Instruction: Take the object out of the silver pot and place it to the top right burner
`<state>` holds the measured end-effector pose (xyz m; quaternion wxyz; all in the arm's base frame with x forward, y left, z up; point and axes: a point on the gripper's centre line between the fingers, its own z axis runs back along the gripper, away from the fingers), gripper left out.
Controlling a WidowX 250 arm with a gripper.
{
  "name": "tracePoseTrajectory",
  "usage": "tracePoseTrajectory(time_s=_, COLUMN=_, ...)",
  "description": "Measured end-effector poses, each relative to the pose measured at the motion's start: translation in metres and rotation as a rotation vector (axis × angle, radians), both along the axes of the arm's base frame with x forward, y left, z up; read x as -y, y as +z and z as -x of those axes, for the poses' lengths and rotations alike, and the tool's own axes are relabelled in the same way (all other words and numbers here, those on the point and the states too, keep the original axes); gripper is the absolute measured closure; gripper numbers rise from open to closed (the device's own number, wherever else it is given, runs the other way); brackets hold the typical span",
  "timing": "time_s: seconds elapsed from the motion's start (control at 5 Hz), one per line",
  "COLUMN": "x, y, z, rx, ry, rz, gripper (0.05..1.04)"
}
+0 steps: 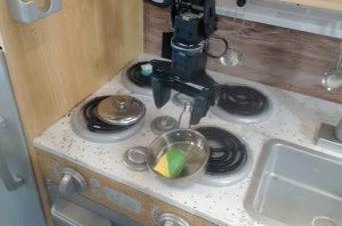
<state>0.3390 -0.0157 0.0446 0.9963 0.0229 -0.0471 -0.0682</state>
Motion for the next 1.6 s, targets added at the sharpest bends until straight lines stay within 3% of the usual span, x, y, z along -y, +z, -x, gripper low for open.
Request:
tracePoseTrajectory(time_s=0.4, x=-0.002, y=-0.024, z=0.019, rx=-0.066, ry=0.029, rz=-0.005, gripper=0.085)
tracePoseTrajectory(time_s=0.6, x=0.0, y=-0.03, z=0.025, rx=-0.072, ry=0.059, rz=0.01, gripper=0.085)
tracePoseTrajectory(time_s=0.8, x=0.0, y=-0.042, z=0.022, rx=-0.067, ry=0.072, rz=0.0, gripper=0.085)
tracePoseTrajectory(time_s=1.2, x=0.003, y=-0.076, z=0.018, rx=-0.122, ry=0.059, rz=0.015, gripper=0.085)
tracePoseTrajectory(time_s=1.6, x=0.007, y=-0.088, z=0.007, rx=-0.131, ry=0.066, rz=0.038, gripper=0.085)
